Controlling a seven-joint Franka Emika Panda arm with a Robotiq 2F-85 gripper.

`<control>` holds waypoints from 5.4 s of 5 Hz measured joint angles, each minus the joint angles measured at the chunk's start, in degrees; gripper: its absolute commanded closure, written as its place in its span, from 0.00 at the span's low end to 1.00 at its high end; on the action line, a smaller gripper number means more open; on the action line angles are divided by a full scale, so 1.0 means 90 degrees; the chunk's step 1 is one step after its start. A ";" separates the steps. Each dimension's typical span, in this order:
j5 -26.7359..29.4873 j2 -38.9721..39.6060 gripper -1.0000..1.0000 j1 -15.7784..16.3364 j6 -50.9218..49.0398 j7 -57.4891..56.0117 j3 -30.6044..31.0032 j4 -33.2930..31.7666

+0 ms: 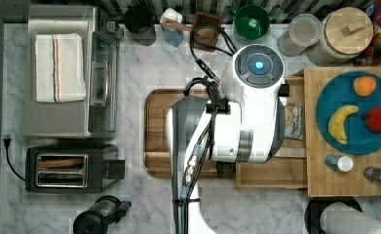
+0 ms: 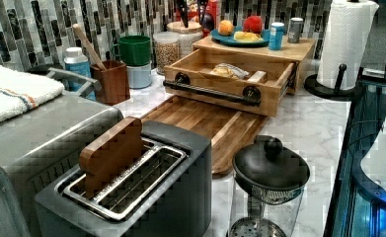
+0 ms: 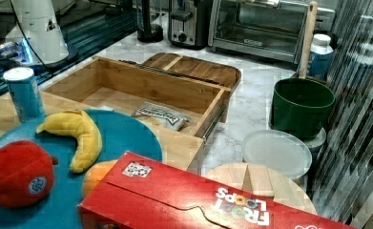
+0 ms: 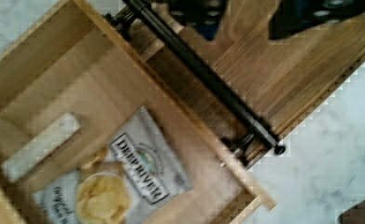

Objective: Close the drawer.

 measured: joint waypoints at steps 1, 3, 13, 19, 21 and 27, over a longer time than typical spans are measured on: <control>0.0062 -0.0037 0.00 0.0050 0.0140 -0.0699 0.0067 -0.0081; 0.0364 -0.0084 0.27 0.0113 0.1386 -0.1313 0.0462 -0.0609; 0.0005 0.0644 1.00 -0.0535 0.4064 -0.5242 0.0654 -0.2941; 0.0328 0.0855 1.00 -0.1749 0.4568 -0.8360 -0.0175 -0.2704; 0.0300 0.1164 1.00 -0.1974 0.4549 -0.8410 -0.0449 -0.2282; -0.0291 0.1144 1.00 -0.1895 0.4565 -0.8311 -0.0426 -0.2307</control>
